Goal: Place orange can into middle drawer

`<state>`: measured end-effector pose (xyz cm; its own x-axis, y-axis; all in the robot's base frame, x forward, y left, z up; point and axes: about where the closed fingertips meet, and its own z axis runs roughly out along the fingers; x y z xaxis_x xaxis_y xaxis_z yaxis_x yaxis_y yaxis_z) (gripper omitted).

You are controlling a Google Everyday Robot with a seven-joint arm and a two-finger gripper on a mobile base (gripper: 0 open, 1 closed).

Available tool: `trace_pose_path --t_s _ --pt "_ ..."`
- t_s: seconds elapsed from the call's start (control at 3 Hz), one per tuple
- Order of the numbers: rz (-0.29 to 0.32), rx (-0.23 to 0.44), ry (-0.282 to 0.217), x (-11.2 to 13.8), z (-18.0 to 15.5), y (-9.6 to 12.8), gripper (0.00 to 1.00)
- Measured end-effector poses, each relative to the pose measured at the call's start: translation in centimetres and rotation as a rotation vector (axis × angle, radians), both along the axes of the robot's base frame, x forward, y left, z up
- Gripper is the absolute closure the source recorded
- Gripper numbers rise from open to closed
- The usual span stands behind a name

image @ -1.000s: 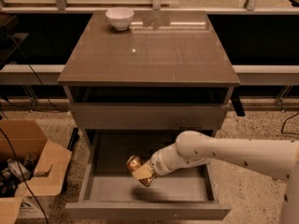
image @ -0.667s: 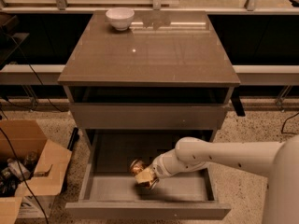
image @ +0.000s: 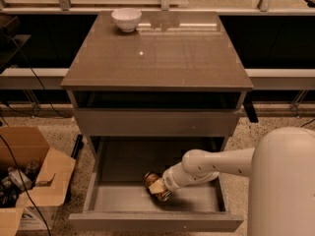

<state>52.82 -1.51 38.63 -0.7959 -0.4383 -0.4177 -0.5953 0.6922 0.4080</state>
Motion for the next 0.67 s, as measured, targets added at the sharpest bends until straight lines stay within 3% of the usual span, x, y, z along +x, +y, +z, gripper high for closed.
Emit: trace_pose_path --t_s 0.33,0.67 --pt "0.003 0.001 0.001 -0.11 -0.02 0.08 0.07" --pt "0.005 0.001 0.002 -0.17 -0.07 0.16 0.00"
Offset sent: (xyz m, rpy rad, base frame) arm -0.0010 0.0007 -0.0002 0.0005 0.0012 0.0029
